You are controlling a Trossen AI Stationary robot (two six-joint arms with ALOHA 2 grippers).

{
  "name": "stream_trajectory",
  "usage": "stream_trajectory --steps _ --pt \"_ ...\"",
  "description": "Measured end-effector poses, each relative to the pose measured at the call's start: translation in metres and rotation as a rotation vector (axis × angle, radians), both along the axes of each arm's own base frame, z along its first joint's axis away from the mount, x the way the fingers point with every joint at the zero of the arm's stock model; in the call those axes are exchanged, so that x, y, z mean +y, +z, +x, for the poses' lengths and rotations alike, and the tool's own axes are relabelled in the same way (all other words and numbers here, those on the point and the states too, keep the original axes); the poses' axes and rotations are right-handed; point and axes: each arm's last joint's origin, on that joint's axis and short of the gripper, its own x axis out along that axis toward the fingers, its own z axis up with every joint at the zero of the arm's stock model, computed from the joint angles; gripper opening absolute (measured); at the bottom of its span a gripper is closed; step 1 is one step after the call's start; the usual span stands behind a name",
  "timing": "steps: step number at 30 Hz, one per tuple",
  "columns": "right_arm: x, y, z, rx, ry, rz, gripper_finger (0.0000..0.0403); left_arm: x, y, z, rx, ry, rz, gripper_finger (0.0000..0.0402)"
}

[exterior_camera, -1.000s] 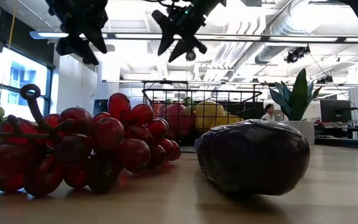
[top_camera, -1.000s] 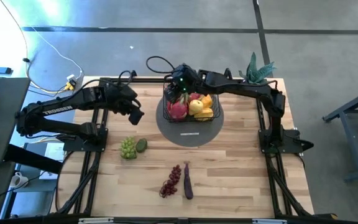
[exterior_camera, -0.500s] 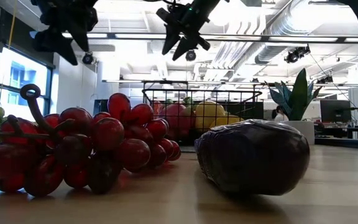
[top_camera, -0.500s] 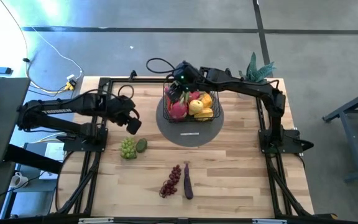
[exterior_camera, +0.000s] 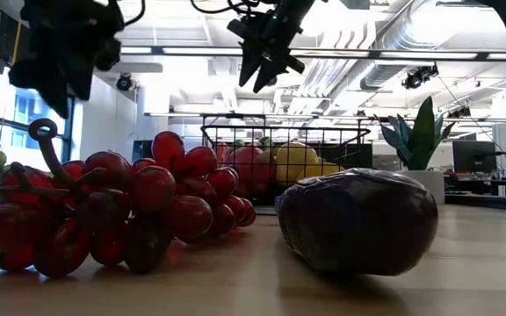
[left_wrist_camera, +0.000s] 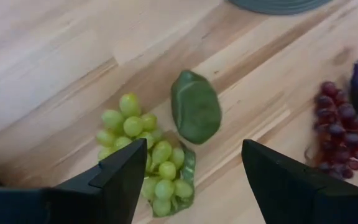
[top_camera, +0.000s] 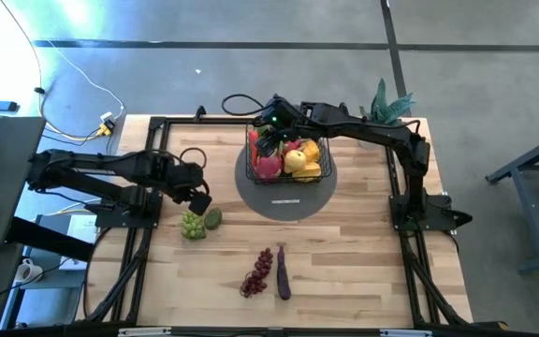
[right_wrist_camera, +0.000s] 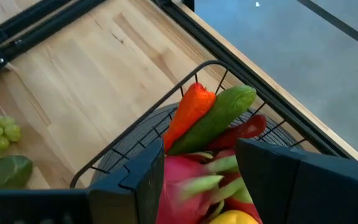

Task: Build produce basket
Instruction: Put the lime into the wire basket

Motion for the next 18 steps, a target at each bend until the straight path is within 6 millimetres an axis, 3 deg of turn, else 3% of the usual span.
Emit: stream_trajectory --steps 13,18 --pt "0.000 0.000 0.000 -0.002 -0.002 0.002 0.0181 -0.006 -0.025 0.022 -0.029 0.031 -0.045 0.0259" --pt "0.000 0.000 0.000 0.000 -0.002 0.003 0.0181 -0.006 -0.037 0.031 0.033 0.030 -0.042 0.0259"
